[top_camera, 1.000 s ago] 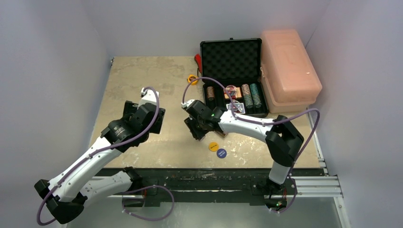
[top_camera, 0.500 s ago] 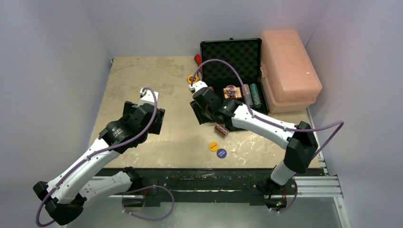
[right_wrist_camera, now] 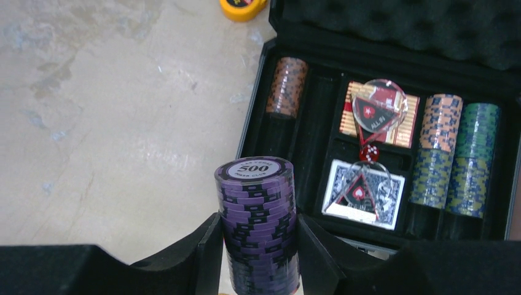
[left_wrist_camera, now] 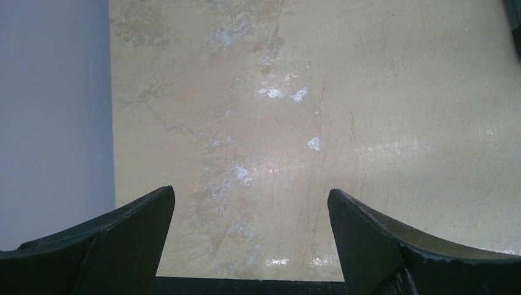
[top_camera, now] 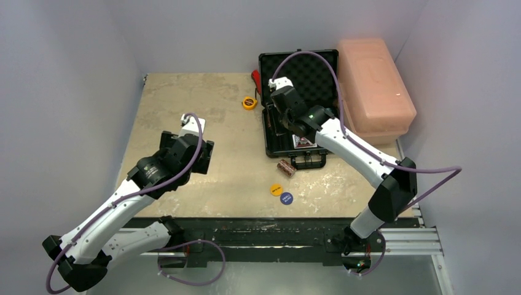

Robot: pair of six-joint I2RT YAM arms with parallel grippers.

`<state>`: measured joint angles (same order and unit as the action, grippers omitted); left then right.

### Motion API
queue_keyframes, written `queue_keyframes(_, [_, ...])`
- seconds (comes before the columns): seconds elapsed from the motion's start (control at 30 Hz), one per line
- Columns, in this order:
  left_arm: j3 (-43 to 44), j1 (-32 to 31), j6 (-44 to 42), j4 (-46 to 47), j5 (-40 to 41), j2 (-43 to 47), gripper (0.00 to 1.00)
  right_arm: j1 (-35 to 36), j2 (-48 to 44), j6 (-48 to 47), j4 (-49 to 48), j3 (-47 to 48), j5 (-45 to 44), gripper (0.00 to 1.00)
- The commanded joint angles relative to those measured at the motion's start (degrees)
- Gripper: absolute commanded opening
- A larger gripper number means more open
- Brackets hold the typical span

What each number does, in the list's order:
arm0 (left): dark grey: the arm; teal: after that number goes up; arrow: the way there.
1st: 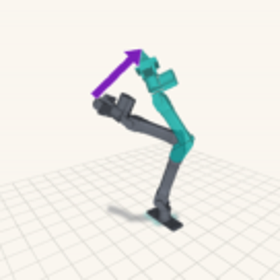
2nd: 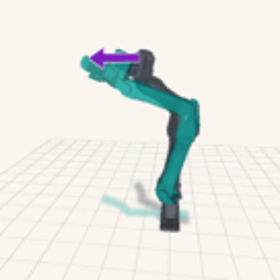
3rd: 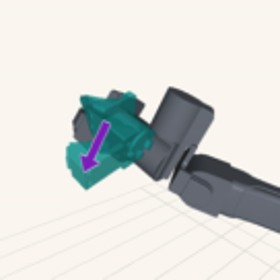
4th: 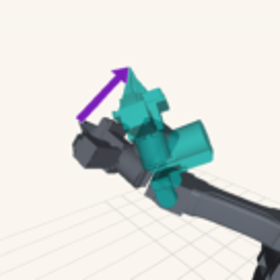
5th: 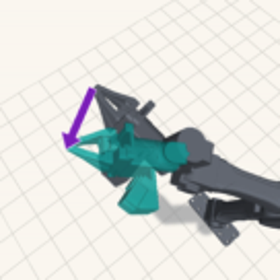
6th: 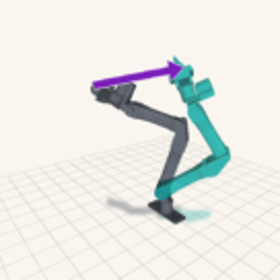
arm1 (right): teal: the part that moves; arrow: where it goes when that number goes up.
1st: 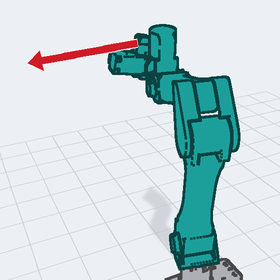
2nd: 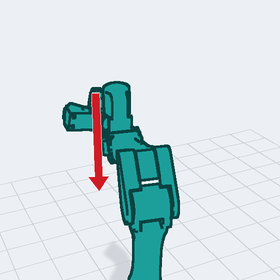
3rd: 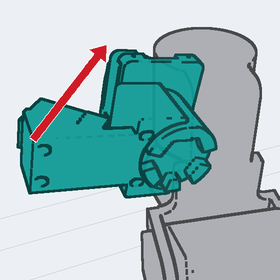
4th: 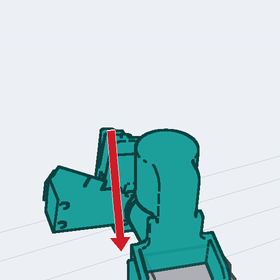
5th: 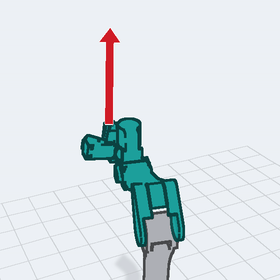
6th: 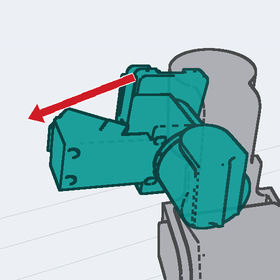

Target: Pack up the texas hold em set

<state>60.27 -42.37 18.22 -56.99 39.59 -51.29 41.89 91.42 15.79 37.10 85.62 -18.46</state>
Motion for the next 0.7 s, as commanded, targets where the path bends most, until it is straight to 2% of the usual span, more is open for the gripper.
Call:
queue_keyframes(0.0, [0.1,0.4,-0.9,1.7,-0.3,0.9,0.95,-1.3,1.1,0.9,-1.6,6.5,-0.2,0.0])
queue_keyframes(0.33, [-0.1,0.4,-1.1,2.0,-1.1,1.5,0.95,-4.9,6.5,0.3,-0.5,14.7,1.6,0.0])
queue_keyframes(0.67, [-0.3,0.4,-1.2,2.2,-1.1,2.5,0.95,-7.9,15.0,-0.2,2.8,27.3,3.2,0.0])
